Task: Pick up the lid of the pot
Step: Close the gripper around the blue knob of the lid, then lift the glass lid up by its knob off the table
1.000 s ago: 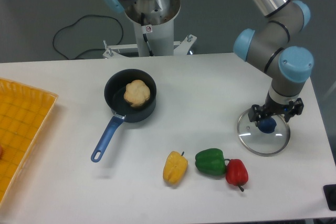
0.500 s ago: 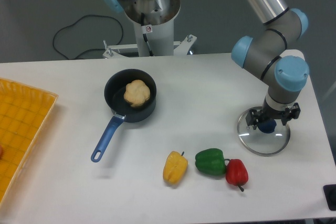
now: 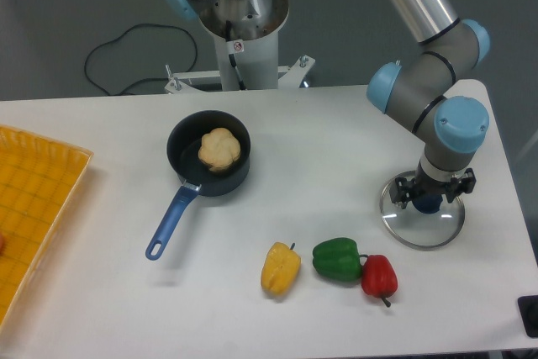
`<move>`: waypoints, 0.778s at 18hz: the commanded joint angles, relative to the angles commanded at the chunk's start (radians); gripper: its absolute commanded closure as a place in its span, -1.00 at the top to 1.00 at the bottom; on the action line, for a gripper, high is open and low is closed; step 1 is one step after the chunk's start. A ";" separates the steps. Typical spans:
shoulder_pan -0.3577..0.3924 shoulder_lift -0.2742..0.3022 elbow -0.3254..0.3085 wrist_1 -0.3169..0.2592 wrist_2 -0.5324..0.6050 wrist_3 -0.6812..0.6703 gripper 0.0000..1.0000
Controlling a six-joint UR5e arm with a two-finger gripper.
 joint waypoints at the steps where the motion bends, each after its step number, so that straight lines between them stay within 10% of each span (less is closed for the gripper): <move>1: 0.000 0.000 0.000 0.000 -0.002 0.000 0.58; 14: 0.006 0.028 -0.002 -0.008 -0.006 0.012 0.21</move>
